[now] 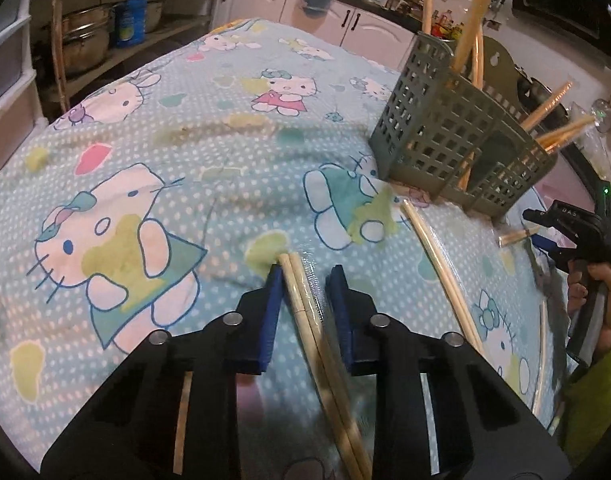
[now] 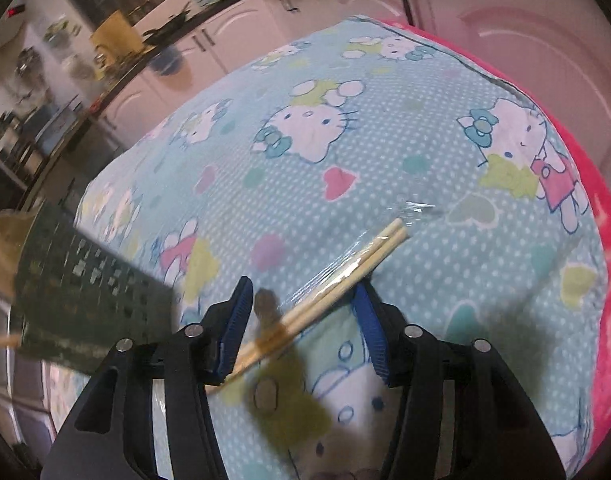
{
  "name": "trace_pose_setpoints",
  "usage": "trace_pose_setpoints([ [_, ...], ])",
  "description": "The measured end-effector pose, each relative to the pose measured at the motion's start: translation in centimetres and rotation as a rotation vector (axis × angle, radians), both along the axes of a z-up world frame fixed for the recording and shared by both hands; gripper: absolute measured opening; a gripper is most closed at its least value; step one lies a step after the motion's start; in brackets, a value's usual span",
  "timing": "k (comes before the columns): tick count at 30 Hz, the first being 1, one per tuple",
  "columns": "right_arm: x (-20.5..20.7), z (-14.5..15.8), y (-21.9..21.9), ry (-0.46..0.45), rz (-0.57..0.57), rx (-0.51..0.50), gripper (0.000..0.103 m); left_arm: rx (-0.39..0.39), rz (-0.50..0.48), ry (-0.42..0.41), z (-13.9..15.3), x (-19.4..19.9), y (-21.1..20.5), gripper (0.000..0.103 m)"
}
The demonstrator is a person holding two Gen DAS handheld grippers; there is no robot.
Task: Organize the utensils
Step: 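Close the right tool on a wrapped chopstick while the left tool grasps another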
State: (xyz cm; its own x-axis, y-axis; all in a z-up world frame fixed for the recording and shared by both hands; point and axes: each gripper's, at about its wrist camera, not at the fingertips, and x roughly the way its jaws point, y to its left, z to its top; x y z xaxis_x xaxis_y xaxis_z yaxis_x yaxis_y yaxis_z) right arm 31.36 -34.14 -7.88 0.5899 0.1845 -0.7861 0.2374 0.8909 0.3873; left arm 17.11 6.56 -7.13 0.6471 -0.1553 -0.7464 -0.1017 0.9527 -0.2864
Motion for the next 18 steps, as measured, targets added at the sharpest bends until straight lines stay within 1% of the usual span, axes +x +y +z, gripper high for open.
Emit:
trace_pose_setpoints([
  [3,0.8,-0.2,-0.7,0.011,-0.049,-0.015,0.023,0.004,-0.002,-0.001,0.0,0.2,-0.1,0.012],
  [5,1.1,-0.3,-1.4,0.009,-0.069,0.002,0.017,-0.007,-0.003,-0.002,0.1,0.3,0.1,0.01],
  [8,1.1,-0.2,-2.6,-0.013,-0.06,0.069,0.014,-0.031,-0.007,-0.007,0.4,0.4,0.3,0.008],
  [10,0.7,0.2,-3.1,-0.036,-0.052,0.086,0.013,-0.05,-0.017,-0.023,0.8,0.4,0.3,0.007],
  [11,0.5,0.5,-3.4,-0.051,-0.046,0.1,0.012,-0.056,-0.023,-0.033,1.2,0.4,0.3,0.006],
  [12,0.2,0.8,-3.6,-0.061,-0.042,0.111,0.012,-0.066,-0.029,-0.047,1.7,0.3,0.3,0.003],
  [18,-1.9,3.2,-4.2,-0.14,0.004,0.141,0.01,-0.096,-0.057,-0.121,4.7,0.1,-0.5,0.001],
])
